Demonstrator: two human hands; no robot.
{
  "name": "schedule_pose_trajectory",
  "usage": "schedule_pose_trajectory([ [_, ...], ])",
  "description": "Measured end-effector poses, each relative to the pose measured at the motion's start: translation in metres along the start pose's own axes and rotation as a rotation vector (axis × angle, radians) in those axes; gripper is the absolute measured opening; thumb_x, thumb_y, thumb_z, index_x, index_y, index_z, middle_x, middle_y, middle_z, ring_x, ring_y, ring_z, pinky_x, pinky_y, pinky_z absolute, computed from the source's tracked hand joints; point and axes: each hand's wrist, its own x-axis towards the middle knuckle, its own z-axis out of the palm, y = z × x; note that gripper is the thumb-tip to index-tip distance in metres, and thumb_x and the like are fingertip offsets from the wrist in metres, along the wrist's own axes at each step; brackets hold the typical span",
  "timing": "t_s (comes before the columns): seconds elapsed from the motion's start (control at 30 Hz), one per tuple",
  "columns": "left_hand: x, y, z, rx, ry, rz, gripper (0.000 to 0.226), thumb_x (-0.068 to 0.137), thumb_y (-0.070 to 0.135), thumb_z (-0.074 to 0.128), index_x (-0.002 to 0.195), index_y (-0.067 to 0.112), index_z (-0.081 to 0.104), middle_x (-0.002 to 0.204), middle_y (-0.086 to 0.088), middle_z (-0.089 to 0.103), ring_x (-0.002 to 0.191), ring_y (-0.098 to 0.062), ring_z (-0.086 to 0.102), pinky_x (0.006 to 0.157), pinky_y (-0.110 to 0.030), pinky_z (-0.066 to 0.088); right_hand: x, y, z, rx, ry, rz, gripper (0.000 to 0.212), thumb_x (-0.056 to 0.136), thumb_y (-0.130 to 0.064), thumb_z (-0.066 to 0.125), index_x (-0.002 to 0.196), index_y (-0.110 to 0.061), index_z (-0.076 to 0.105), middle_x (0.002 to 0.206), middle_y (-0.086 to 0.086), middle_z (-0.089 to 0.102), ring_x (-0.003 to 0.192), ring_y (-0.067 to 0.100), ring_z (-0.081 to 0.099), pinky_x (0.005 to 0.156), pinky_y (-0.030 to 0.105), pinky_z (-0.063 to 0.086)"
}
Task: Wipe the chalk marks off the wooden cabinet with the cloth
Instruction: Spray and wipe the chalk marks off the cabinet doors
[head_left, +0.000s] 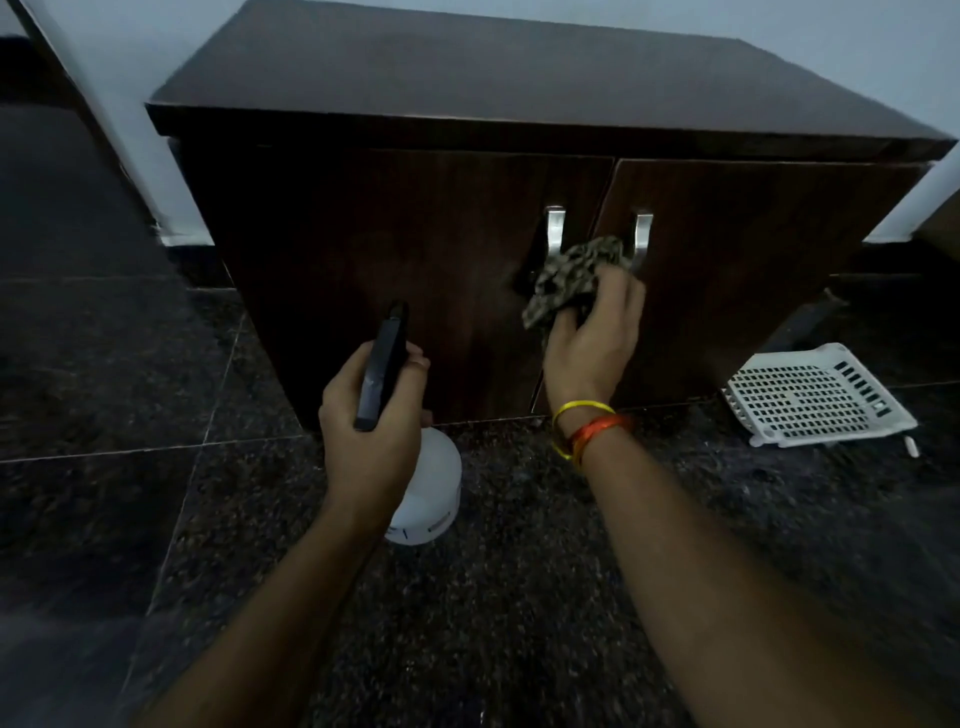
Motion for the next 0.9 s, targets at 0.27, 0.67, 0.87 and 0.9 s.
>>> schedule_pose_trajectory([
  [0.27, 0.003, -0.017, -0.003, 0.026, 0.008, 0.010, 0.009, 0.098, 0.011, 0.056, 0.091, 0.007, 0.060, 0.077, -0.022, 0.054, 0.066, -0.040, 0.053, 0.055, -0.033, 0.047, -0.046, 0.052, 0.028, -0.117, -0.097, 0.282, 0.031, 0.080, 0.001, 0.051, 0.111, -0.006, 0.053, 0.123, 0.018, 0.049, 0.109, 0.035, 0.051, 0.085, 0.033, 0.035],
  [0.67, 0.005, -0.027, -0.024, 0.040, 0.076, -0.027, 0.005, 0.100, 0.015, 0.055, 0.099, 0.012, 0.059, 0.076, -0.025, 0.049, 0.064, -0.033, 0.049, 0.058, -0.035, 0.045, -0.080, 0.052, 0.086, 0.475, -0.231, 1.252, 0.020, 0.099, -0.014, 0.031, 0.106, -0.012, 0.049, 0.109, 0.021, 0.061, 0.077, 0.022, 0.056, 0.057, 0.021, 0.046],
  [0.87, 0.005, -0.029, -0.053, 0.098, 0.131, 0.002, 0.011, 0.099, 0.014, 0.055, 0.094, 0.005, 0.058, 0.076, -0.028, 0.046, 0.067, -0.041, 0.044, 0.056, -0.027, 0.041, -0.100, -0.014, 0.095, 0.514, -0.503, 1.460, 0.033, 0.101, -0.002, 0.027, 0.112, 0.009, 0.057, 0.130, 0.031, 0.050, 0.096, 0.042, 0.060, 0.086, 0.038, 0.047],
  [0.9, 0.006, -0.030, -0.058, 0.108, 0.144, 0.009, 0.011, 0.099, 0.014, 0.055, 0.091, 0.006, 0.057, 0.074, -0.028, 0.045, 0.064, -0.039, 0.043, 0.055, -0.028, 0.040, -0.099, -0.023, 0.098, 0.519, -0.493, 1.507, 0.034, 0.101, -0.005, 0.027, 0.129, 0.007, 0.044, 0.141, 0.025, 0.042, 0.111, 0.039, 0.054, 0.092, 0.038, 0.042],
])
